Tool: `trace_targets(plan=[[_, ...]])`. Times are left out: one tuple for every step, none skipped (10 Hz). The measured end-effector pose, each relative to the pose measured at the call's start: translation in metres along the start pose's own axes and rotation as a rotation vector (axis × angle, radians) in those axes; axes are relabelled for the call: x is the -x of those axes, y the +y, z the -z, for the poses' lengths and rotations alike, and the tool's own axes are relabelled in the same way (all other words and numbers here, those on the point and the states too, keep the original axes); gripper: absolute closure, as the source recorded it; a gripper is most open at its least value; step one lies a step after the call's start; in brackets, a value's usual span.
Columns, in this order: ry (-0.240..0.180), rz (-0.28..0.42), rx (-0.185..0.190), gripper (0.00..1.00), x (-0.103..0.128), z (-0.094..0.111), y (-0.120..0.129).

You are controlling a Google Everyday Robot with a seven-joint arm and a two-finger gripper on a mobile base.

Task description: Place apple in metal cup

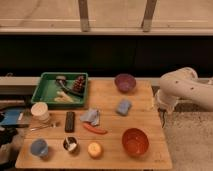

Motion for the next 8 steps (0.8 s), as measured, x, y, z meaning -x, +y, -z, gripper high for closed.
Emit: trace_targets(plan=[[0.024,0.044,0.004,0.34,-0.013,-0.011,0.016],[0.051,0.096,0.01,0.34,-0.026,-0.021,0.036],[0.072,0.145,0.021,0.34,-0.033,-0.028,0.058],[0.09,0.187,0.026,0.34,-0.037,-0.033,0.075],[0.114,0.243,0.031,0.34,-0.043,-0.039,0.096],[0.124,0.276,0.033,0.34,-0.046,-0.041,0.109],[0.131,0.331,0.035,0.34,-0.05,-0.042,0.131],[0.134,0.387,0.04,0.34,-0.055,-0.041,0.155]])
